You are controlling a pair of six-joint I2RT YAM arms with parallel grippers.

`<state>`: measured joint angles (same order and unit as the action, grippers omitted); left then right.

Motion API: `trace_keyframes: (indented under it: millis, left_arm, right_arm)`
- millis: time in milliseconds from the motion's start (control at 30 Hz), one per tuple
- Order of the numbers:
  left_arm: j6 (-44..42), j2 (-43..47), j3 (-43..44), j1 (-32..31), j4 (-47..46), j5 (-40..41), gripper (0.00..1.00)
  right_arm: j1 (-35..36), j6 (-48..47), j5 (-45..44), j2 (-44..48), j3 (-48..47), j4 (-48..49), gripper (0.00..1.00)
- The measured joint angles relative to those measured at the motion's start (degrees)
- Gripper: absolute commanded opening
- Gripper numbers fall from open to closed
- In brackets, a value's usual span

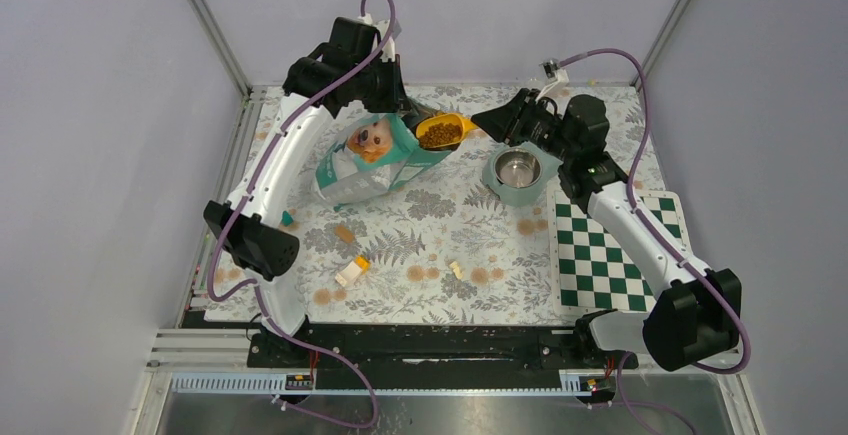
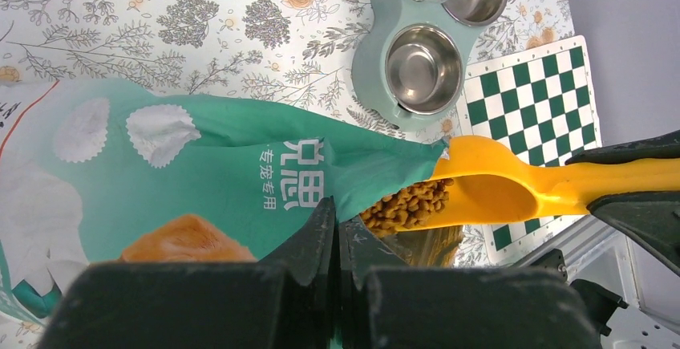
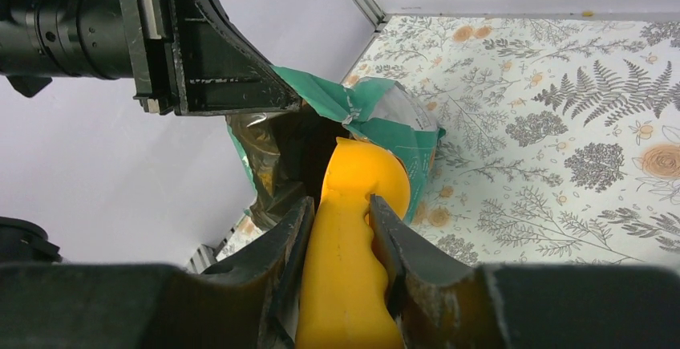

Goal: Serve the pet food

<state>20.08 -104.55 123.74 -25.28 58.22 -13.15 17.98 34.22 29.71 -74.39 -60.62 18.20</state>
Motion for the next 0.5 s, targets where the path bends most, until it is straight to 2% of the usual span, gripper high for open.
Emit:
trace_keyframes:
  millis: [233, 367, 500]
  left_arm:
    - [0.5, -0.4, 0.0, 0.0, -0.1, -0.8, 0.0]
    - [0.7, -0.4, 0.0, 0.0, -0.1, -0.8, 0.0]
    - [0.7, -0.4, 0.0, 0.0, -0.1, -0.8, 0.0]
  right_arm:
    - [0.4, -2.0, -0.2, 0.4, -0.2, -1.3, 0.0]
    - [0.3, 3.6, -0.8, 0.6, -0.2, -2.1, 0.0]
    - [0.3, 14.1, -1.8, 0.6, 1.7, 0.8, 0.0]
